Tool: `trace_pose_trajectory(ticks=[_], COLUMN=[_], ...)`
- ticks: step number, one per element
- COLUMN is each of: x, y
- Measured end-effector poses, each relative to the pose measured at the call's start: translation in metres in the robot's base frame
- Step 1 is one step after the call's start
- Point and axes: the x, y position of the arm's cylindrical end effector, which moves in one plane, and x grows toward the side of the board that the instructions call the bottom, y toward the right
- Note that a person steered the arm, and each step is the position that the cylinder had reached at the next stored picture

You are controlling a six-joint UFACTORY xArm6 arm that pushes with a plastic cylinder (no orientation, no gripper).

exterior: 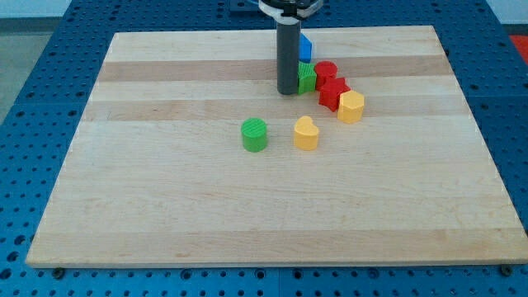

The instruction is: Push the yellow heart below the yellow hexagon

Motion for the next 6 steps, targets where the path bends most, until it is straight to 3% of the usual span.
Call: trace_pose_trajectory(ticks=[3, 5, 6], x=[0.008, 0.060, 0.107], y=[0.009, 0.004, 0.006])
